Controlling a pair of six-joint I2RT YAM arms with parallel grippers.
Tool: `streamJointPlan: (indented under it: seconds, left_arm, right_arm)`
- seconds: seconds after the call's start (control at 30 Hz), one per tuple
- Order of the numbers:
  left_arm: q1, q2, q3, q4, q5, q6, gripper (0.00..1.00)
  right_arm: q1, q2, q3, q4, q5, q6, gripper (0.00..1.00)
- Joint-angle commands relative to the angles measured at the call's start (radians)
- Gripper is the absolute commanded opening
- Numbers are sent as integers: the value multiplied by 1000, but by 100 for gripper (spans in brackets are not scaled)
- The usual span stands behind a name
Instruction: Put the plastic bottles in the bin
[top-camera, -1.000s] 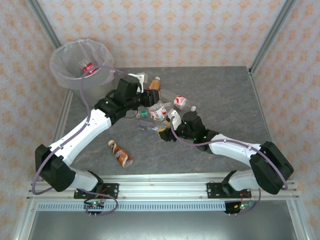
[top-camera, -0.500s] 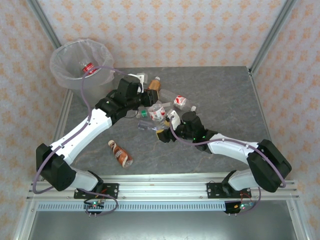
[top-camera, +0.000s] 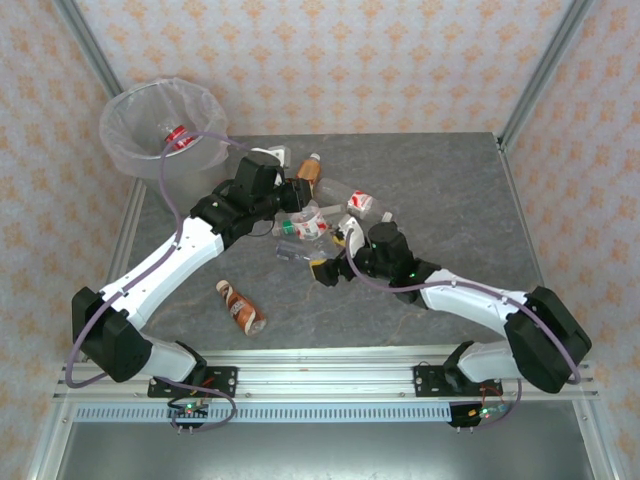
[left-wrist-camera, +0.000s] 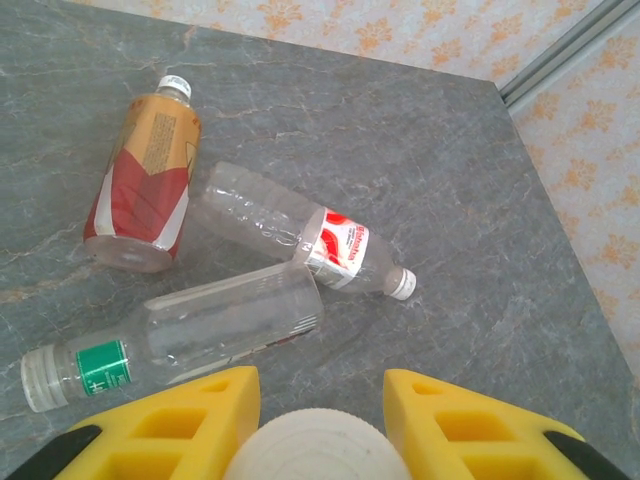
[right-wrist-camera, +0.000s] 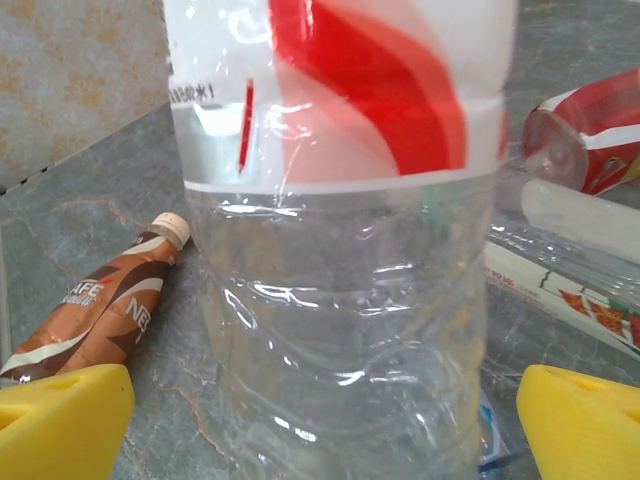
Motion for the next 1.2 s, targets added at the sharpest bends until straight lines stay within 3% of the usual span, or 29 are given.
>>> streamJointPlan:
  seconds: [0.0, 0.4, 0.7, 0.93, 1.17]
  left_arm:
    - [-1, -21, 29, -14, -43, -9, 0]
    - [38, -36, 19, -25, -65, -32, 0]
    - [81, -71, 25, -28, -85, -24, 0]
    - [136, -101, 68, -45, -135, 13, 0]
    - [169, -96, 168, -78, -277, 101, 0]
  right_arm:
    - [4, -38, -12, 0, 109, 91, 99]
    - [4, -106, -11, -26, 384, 246, 99]
    - [4, -153, -20, -5, 505, 301, 99]
    - [4, -196, -34, -28, 587, 304, 99]
    - [3, -279, -113, 28, 740, 347, 99]
